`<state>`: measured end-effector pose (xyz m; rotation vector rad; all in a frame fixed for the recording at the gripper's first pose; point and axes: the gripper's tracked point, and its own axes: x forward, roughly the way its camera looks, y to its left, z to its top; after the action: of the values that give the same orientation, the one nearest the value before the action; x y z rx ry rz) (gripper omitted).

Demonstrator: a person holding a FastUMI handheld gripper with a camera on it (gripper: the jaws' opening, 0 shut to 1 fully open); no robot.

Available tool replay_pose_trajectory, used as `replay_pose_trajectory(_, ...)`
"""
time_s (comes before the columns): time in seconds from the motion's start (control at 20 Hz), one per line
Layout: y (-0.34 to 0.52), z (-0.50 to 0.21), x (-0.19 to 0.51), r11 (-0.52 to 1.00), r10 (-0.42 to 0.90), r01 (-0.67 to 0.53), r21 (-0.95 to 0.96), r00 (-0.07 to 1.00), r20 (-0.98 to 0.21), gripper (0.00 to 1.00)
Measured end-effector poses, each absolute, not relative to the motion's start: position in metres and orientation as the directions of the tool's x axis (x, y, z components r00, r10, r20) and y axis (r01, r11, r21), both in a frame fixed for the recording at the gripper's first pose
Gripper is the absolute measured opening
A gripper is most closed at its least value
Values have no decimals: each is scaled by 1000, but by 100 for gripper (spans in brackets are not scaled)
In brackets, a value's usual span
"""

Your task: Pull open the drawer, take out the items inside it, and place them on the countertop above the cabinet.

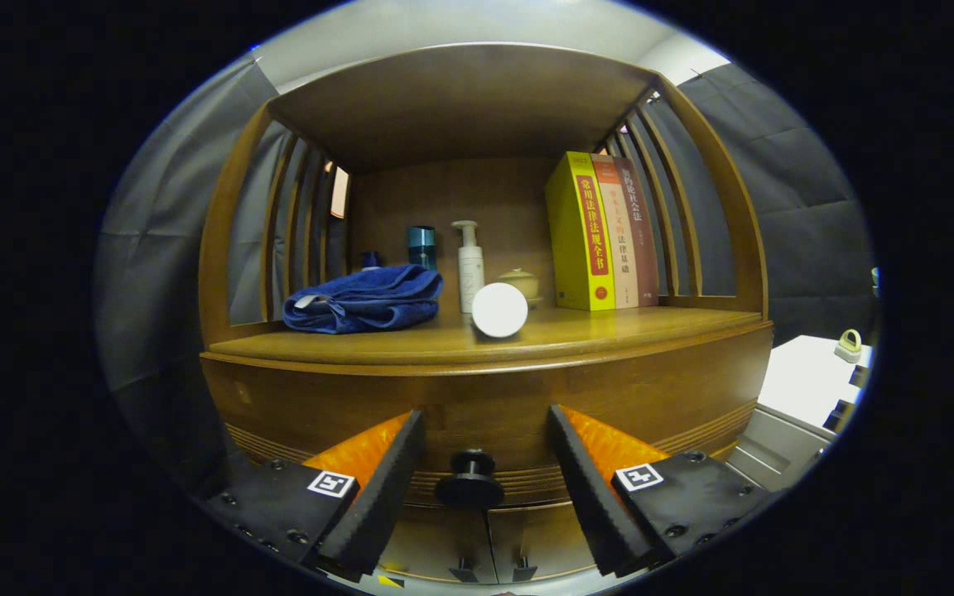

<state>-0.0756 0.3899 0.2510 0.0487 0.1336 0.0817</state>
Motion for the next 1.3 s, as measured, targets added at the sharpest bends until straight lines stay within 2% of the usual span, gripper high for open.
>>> replay_pose_trajectory(0.35,387,338,-92,995,87,-87,46,996,5,99)
replay_pose_trajectory(0.85,348,450,-195,998,-20,13,53,990,139,98)
replay_pose_trajectory(1.1,349,533,-219,998,-53,44,45,973,226,98)
replay_pose_trajectory(1.3,365,545,-218,1000,-19,18,8,982,189,98)
